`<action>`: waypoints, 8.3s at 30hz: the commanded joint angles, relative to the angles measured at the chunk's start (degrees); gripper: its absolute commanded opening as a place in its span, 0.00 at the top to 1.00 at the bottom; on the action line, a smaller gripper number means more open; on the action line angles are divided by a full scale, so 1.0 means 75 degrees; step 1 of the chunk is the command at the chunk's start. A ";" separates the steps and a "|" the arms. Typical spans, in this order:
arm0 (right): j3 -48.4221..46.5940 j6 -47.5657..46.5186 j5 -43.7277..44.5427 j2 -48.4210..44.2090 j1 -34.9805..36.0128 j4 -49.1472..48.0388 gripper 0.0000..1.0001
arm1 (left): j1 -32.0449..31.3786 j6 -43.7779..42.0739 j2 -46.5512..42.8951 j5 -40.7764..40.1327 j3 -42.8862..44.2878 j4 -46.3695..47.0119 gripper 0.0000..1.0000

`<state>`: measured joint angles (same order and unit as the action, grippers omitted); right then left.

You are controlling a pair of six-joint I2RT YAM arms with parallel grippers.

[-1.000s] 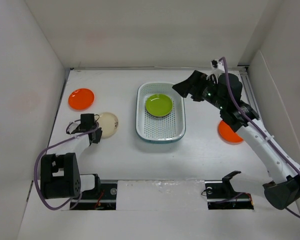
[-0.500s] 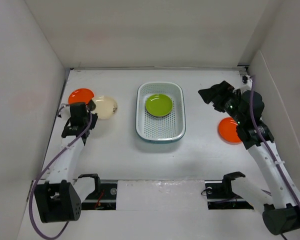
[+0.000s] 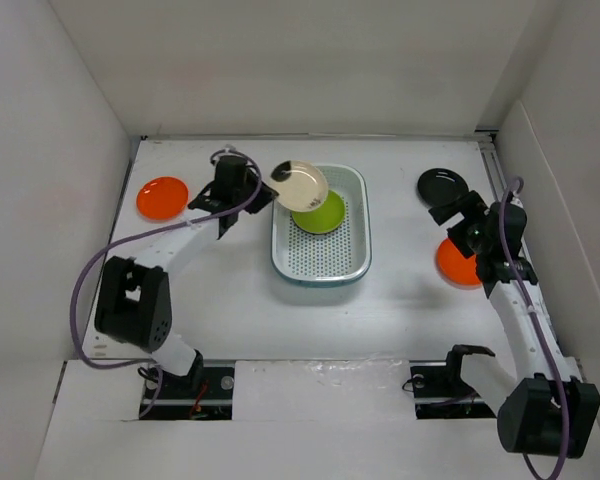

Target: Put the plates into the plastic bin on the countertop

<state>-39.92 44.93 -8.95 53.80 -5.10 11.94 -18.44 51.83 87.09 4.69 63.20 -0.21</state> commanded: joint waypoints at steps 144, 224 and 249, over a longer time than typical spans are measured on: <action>-0.5764 -0.1092 0.0654 0.5510 0.4219 0.0458 0.00 | 0.4591 -0.1007 0.0387 -0.0812 0.0175 -0.2715 0.00; -0.1228 -0.0283 -0.1303 -0.1899 0.1548 0.1185 0.05 | -0.0025 -0.1790 0.0059 0.1119 0.1722 -0.0573 1.00; -0.1216 -0.0062 0.0466 -0.2357 0.1454 0.2590 0.01 | -0.0026 -0.1790 0.1375 0.2550 0.1851 -0.0394 0.35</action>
<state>-48.69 42.94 -9.80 36.47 6.02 30.06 -18.63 39.13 101.91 22.22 75.26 -4.93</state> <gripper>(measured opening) 0.990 0.643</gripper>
